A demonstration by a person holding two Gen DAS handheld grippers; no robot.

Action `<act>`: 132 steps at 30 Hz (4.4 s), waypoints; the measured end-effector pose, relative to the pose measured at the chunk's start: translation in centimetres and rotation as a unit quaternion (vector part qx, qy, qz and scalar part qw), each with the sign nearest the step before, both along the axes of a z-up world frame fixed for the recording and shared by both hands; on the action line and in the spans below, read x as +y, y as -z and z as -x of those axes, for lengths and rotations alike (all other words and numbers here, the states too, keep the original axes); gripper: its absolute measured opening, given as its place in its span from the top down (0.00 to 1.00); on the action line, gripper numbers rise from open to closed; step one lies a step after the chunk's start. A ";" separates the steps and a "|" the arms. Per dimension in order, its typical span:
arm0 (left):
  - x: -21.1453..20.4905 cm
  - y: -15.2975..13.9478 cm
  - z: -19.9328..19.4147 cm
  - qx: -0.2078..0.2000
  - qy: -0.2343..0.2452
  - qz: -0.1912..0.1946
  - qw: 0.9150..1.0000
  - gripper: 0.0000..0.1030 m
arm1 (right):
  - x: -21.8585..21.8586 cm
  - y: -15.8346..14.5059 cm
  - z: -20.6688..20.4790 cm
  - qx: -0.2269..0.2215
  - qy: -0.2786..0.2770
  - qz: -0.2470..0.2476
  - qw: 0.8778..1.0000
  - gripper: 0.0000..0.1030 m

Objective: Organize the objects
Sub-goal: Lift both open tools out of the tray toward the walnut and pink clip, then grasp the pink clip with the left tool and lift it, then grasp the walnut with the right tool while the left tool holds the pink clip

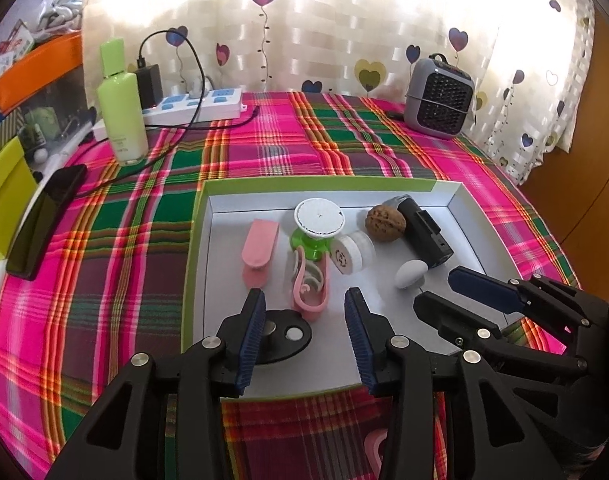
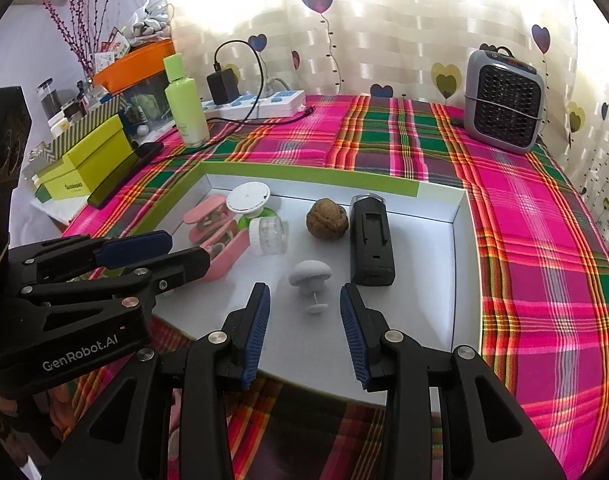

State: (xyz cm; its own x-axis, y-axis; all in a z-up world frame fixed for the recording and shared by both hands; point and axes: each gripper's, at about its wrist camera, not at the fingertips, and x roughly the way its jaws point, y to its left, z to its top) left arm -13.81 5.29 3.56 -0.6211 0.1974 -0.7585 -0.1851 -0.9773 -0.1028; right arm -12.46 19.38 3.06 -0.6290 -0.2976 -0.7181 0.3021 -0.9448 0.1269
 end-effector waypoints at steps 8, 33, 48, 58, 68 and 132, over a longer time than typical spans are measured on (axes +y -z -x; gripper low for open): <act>-0.6 -0.4 -1.7 0.011 -0.006 -0.004 1.000 0.61 | 0.1 -0.7 -1.3 0.011 0.006 0.003 1.000 0.63; -2.1 -0.1 -8.0 0.015 0.001 -0.035 0.999 0.61 | 1.0 -0.8 -6.3 0.018 0.014 0.012 1.000 0.63; 0.2 1.8 -8.8 -0.024 0.042 -0.054 0.997 0.56 | 1.7 0.0 -6.9 0.006 0.019 0.014 1.000 0.63; 0.8 2.3 -8.8 -0.030 0.043 -0.056 0.997 0.55 | 1.7 0.1 -6.9 0.003 0.017 0.017 1.000 0.63; 0.2 2.2 -8.7 -0.041 0.035 -0.061 0.997 0.56 | 1.2 0.0 -7.0 0.002 0.012 0.015 1.000 0.63; -5.5 2.6 -6.9 -0.027 -0.034 -0.033 0.999 0.65 | -3.0 1.5 -5.4 -0.019 -0.034 0.008 0.999 0.69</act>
State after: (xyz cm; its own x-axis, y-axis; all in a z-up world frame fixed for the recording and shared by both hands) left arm -6.93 -0.17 0.97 -0.5940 0.2079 -0.7772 -0.1120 -0.9780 -0.1761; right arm -7.04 16.40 1.59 -0.5790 -0.3514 -0.7357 0.3609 -0.9196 0.1552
